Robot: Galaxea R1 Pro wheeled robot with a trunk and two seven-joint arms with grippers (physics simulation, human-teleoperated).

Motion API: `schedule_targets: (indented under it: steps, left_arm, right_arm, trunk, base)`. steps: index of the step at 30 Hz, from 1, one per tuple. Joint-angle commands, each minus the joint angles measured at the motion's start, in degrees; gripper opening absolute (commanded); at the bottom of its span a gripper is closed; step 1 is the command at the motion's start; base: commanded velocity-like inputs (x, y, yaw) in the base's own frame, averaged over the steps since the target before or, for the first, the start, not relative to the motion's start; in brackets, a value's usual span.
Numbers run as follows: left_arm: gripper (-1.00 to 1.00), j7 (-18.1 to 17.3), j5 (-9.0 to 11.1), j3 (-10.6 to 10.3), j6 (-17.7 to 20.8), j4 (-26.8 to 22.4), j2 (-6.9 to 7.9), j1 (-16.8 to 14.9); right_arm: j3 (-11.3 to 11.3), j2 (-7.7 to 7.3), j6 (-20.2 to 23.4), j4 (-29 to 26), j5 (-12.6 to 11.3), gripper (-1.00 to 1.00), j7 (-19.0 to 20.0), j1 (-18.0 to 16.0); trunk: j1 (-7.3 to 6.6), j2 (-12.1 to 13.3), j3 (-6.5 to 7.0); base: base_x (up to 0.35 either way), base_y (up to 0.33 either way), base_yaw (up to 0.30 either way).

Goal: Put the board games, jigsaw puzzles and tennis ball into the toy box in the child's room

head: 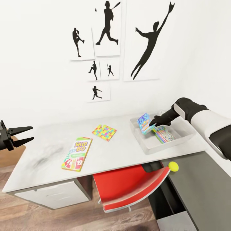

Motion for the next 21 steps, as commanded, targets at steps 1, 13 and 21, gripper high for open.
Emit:
schedule_targets:
  steps: [1,13,21]
  left_arm:
    - [1.00,-0.59,-0.56,0.01,0.17,0.04,0.01,-0.07]
    - [1.00,-0.59,-0.56,0.08,0.17,0.04,0.00,-0.08]
    - [1.00,-0.59,-0.56,0.09,0.17,0.04,-0.01,-0.07]
  right_arm:
    - [0.45,-0.06,0.13,-0.07,-0.13,-1.00,0.36,-0.08]
    - [0.44,-0.21,0.13,-0.07,-0.14,-1.00,0.36,-0.32]
    - [0.45,-0.30,0.13,-0.07,-0.13,-1.00,0.35,-0.33]
  trunk:
    - [0.03,-0.12,-0.21]
    - [0.03,-0.12,-1.08]
    - [0.03,-0.12,-1.11]
  base:
    - [0.000,0.000,0.000]
    - [0.000,0.000,0.000]
    - [0.000,0.000,0.000]
